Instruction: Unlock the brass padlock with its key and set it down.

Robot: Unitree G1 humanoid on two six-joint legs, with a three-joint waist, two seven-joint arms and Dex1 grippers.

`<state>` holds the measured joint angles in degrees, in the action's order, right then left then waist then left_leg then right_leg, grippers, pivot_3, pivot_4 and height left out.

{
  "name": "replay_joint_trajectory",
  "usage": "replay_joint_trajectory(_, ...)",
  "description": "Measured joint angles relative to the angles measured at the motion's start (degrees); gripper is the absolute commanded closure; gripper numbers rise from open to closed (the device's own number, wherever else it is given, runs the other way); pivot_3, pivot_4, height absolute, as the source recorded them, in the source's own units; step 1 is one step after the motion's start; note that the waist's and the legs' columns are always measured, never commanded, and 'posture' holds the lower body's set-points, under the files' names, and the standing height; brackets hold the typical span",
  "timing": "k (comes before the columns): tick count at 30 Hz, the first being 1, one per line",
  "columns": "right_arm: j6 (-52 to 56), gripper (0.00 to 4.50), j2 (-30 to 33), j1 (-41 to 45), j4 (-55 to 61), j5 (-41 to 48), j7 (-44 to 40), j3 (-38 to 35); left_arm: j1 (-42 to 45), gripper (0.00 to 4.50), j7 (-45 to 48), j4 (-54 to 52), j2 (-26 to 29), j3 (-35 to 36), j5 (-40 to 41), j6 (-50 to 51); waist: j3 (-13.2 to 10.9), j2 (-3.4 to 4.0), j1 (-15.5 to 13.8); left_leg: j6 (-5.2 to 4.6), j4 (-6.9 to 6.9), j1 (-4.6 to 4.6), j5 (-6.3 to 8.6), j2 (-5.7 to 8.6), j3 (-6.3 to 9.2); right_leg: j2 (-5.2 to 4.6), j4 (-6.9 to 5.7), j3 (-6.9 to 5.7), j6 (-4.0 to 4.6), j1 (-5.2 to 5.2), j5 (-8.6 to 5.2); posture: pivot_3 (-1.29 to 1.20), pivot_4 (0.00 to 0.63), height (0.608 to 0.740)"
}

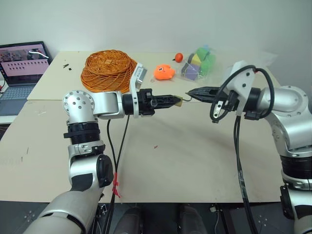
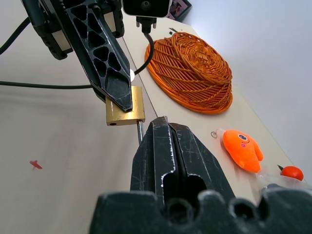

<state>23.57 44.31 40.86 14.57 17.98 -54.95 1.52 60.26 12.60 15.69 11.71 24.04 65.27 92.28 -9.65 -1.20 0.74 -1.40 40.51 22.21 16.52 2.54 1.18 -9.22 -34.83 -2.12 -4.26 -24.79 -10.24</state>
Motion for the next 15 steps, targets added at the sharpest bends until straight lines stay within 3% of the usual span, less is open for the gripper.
replay_joint_trajectory(15,-2.1,4.42,0.4,1.1,-1.1,-1.8,-0.6,0.0,-1.1,4.49,0.2,-0.4,1.4,-0.6,0.1,0.0,0.0,0.00,0.1,0.00,0.00,-0.01,0.00,0.00,-0.01,0.00,-0.01,0.01,0.00,0.00,0.00,0.00,0.150,0.740)
